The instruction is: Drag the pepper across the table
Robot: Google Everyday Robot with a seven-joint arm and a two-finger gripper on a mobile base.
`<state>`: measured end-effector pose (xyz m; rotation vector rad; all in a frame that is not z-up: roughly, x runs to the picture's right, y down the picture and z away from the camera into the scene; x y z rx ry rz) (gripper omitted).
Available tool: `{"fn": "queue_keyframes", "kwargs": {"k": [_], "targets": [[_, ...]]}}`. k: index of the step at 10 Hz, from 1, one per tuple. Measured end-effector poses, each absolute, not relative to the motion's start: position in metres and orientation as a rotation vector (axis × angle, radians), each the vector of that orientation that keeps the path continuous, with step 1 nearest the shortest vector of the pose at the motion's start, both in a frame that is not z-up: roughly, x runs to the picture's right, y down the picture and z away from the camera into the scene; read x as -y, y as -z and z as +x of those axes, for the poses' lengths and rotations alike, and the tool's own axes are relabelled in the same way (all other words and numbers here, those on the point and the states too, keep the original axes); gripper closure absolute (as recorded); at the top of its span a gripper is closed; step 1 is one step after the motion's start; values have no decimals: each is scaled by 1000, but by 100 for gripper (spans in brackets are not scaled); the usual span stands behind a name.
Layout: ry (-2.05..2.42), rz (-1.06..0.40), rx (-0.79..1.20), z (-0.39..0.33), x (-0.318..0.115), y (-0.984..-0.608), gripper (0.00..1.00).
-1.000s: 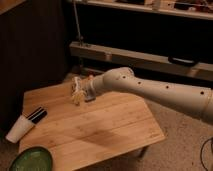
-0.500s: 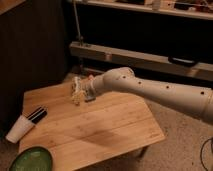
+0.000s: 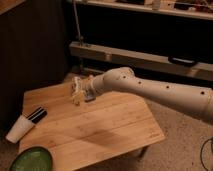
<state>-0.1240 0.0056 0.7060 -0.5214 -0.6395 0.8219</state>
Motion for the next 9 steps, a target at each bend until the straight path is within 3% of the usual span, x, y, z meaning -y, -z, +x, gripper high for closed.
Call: {"fn": "queue_keyframes", "kwargs": {"k": [9], "targets": [[-805,-468,567,-126,12,-713,20]]}}
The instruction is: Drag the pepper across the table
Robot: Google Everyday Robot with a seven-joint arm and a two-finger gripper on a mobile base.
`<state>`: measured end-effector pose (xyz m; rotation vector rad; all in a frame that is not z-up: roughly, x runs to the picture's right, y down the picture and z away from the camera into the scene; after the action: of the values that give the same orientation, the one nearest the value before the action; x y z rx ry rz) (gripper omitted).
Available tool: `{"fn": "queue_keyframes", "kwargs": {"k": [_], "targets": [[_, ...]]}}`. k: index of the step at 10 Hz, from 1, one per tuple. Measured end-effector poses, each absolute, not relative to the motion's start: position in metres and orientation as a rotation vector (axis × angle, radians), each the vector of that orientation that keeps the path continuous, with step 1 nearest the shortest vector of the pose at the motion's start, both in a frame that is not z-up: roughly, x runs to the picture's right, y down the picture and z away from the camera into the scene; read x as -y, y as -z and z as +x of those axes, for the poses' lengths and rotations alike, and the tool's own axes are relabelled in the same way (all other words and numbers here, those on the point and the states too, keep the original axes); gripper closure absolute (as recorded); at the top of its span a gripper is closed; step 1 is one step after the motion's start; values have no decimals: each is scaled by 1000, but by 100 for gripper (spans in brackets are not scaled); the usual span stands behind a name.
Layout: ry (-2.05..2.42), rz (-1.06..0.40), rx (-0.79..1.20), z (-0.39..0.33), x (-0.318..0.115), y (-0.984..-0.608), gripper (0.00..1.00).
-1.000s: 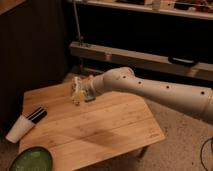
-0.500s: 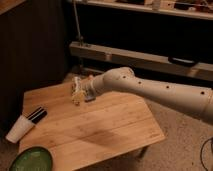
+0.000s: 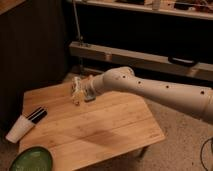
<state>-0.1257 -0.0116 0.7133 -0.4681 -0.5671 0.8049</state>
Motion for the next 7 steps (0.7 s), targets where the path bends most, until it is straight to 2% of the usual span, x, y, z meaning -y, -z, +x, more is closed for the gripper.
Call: {"fn": "queue_keyframes", "kwargs": {"k": [2,7], "targets": [[-801,-413,502,-118,37,-732,20],[-802,-322,339,-81,125,-819,20]]}}
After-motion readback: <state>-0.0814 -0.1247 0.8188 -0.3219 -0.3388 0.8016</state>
